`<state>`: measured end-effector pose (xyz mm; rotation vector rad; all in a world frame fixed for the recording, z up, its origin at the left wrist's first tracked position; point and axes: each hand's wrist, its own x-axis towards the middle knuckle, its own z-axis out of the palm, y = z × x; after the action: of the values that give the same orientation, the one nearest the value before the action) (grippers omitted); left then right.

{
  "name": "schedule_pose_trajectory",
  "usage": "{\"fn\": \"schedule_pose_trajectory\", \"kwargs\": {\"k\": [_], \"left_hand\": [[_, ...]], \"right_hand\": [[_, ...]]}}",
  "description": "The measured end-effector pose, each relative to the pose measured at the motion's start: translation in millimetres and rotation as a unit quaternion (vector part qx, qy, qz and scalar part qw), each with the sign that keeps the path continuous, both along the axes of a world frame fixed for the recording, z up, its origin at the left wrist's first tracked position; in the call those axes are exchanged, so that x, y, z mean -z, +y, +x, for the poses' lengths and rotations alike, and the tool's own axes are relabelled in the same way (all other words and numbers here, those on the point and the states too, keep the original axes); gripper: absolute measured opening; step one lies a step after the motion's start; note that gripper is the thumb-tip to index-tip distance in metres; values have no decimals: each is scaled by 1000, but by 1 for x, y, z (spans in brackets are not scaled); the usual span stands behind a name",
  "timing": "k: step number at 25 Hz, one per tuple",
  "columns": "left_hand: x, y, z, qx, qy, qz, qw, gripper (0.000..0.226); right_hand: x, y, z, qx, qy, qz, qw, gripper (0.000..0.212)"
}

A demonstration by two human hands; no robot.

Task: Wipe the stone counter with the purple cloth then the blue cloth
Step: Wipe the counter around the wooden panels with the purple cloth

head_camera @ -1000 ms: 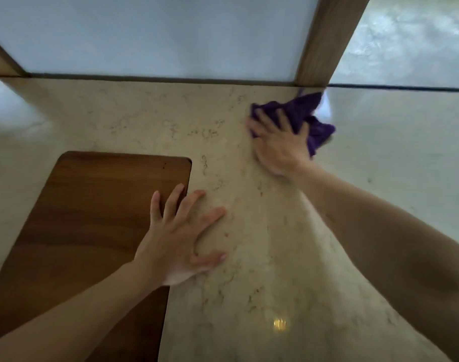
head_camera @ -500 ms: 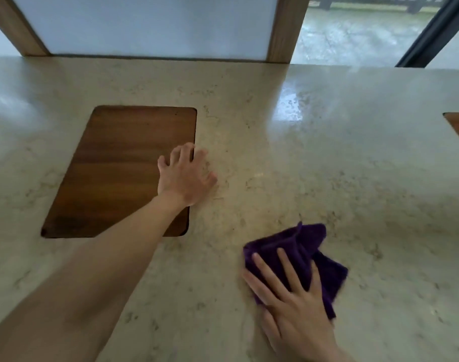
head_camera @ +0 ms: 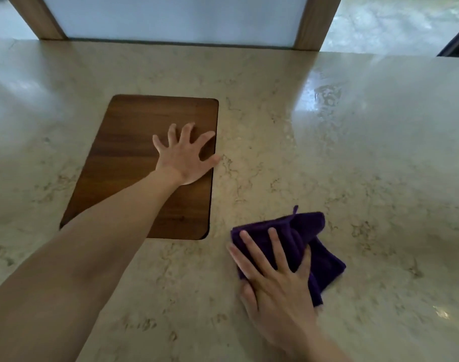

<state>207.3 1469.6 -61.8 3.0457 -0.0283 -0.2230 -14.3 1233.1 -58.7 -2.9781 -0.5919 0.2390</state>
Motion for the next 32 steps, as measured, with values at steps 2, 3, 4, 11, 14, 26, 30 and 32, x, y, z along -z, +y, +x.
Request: {"fn": "schedule_pose_trajectory", "kwargs": {"k": [2, 3, 4, 11, 14, 26, 30, 32], "left_hand": [[6, 6, 10, 13, -9, 10, 1000, 65], [9, 7, 10, 16, -17, 13, 1000, 66], [11, 7, 10, 14, -24, 16, 999, 67], [12, 7, 10, 5, -18, 35, 999, 74], [15, 8, 9, 8, -21, 39, 999, 74], [-2, -5, -4, -86, -95, 31, 991, 42], [-8, -25, -62, -119, -62, 12, 991, 41], [-3, -32, -114, -75, -41, -2, 996, 42]], "right_hand": [[4, 8, 80, 17, -12, 13, 1000, 59], [6, 10, 123, 26, -13, 20, 999, 58], [8, 12, 170, 36, -14, 26, 999, 57], [5, 41, 481, 52, 30, 24, 998, 56], [6, 44, 533, 60, 19, 28, 998, 56], [4, 47, 231, -97, 11, 22, 995, 58], [2, 23, 81, -70, 35, 24, 997, 59], [0, 17, 13, -56, 46, 23, 997, 61]]}}
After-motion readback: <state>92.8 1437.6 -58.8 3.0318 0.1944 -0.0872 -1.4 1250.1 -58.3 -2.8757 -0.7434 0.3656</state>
